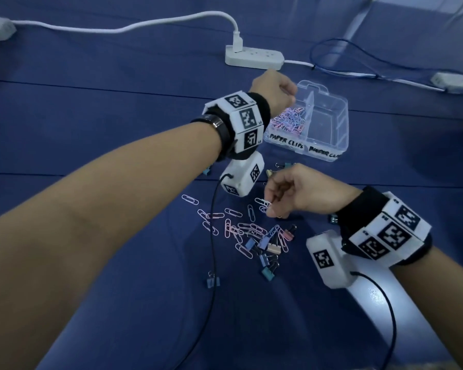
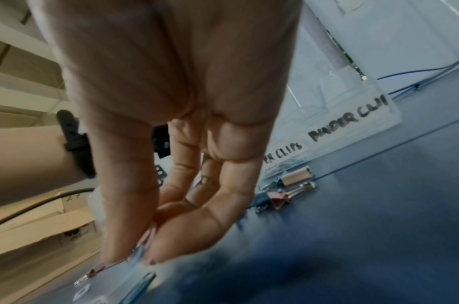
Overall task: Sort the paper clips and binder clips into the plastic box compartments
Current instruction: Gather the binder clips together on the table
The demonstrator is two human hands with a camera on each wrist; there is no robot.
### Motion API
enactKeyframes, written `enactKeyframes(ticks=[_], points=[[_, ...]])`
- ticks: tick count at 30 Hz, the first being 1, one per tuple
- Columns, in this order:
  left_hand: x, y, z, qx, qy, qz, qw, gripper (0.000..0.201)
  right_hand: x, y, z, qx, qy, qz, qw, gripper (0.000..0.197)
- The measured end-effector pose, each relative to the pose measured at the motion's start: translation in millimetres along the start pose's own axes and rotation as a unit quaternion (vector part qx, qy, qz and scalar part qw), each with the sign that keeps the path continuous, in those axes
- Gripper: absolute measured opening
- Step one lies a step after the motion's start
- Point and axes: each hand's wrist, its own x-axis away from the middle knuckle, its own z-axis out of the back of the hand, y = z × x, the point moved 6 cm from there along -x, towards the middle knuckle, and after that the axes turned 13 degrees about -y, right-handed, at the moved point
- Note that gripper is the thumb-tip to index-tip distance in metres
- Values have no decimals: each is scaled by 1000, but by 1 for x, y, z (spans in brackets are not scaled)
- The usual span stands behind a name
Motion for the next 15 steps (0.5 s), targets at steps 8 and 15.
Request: enactKeyframes(ticks=[8,15], points=[[55,-2,16,-233,-130,-32,963,26,10,0,20,-81,21,23,996,18],[156,-31,-41,-433,-431,27,791,81,16,-19,91,-120,197,61,971,20]])
